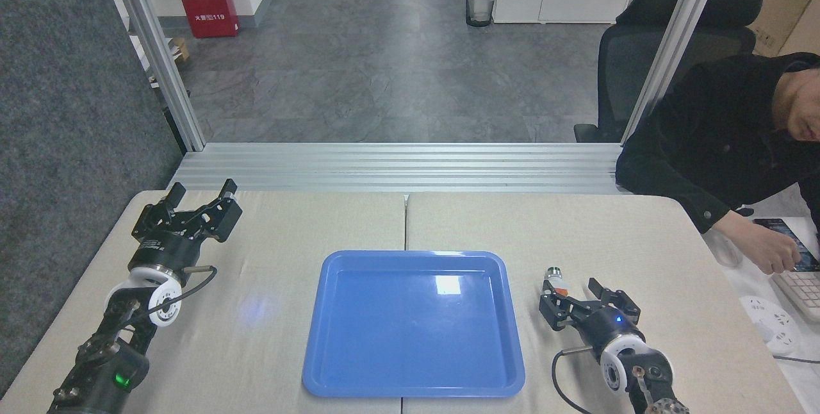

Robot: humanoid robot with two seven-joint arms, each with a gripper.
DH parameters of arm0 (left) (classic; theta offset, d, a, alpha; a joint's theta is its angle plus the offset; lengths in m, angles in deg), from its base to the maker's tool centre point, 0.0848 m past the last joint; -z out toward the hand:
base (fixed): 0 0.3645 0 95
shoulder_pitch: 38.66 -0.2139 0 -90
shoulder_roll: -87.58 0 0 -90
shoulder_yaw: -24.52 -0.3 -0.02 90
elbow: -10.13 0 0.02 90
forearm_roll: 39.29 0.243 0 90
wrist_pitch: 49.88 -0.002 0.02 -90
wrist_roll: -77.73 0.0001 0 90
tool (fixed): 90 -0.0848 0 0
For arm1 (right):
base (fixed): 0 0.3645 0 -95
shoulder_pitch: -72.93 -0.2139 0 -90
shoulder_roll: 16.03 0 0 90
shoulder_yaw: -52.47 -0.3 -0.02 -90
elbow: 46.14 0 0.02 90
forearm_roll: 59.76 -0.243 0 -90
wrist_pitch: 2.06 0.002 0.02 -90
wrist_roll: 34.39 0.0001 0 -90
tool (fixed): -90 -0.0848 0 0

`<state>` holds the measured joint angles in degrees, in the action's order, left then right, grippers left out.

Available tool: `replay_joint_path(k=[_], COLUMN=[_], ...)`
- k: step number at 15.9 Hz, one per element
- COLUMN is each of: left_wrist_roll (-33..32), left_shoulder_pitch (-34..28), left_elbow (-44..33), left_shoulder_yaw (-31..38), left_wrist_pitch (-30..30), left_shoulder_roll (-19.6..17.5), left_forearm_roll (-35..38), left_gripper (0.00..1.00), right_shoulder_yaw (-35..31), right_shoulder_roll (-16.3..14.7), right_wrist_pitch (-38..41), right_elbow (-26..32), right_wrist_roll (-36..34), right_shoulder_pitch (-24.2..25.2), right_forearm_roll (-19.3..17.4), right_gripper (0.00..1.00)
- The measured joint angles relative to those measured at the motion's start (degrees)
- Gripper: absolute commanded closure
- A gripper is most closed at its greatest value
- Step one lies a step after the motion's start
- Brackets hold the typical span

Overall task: Pick up switch part and place in tray
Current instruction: 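Lower the open right gripper onto the white-and-orange switch part, then close the right gripper on the switch part and lift it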

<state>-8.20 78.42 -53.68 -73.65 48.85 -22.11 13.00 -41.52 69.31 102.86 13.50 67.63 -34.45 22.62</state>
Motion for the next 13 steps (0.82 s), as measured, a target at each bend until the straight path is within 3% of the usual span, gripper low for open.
replay_joint_path(k=[4, 5, 6, 8, 9, 13], left_wrist_roll=[0.00, 0.00, 0.00, 0.00, 0.00, 0.00], left_shoulder_pitch=[0.00, 0.00, 0.00, 0.00, 0.00, 0.02], left_elbow=[0.00, 0.00, 0.00, 0.00, 0.00, 0.00], left_shoulder_yaw=[0.00, 0.00, 0.00, 0.00, 0.00, 0.00], left_wrist_pitch=[0.00, 0.00, 0.00, 0.00, 0.00, 0.06], left_shoulder_roll=[0.00, 0.00, 0.00, 0.00, 0.00, 0.00], left_forearm_roll=[0.00, 0.00, 0.00, 0.00, 0.00, 0.00], left_gripper=[0.00, 0.00, 0.00, 0.00, 0.00, 0.00], right_shoulder_yaw=[1.47, 1.75, 1.99, 2.41, 2.54, 2.29], right_shoulder_roll=[0.89, 1.27, 1.60, 2.15, 2.35, 3.13], right_wrist_pitch=[0.00, 0.00, -0.01, 0.11, 0.13, -1.84], right_elbow=[-2.79, -3.40, -3.94, -4.96, -5.31, -6.39], right_wrist_roll=[-0.95, -1.05, -1.10, -1.17, -1.17, -2.13], right_shoulder_pitch=[-1.45, -1.64, -1.79, -1.94, -1.98, -2.25], right_forearm_roll=[-0.14, -0.17, -0.19, -0.20, -0.20, -1.37], right_gripper=[0.19, 0.27, 0.42, 0.87, 1.00, 1.00])
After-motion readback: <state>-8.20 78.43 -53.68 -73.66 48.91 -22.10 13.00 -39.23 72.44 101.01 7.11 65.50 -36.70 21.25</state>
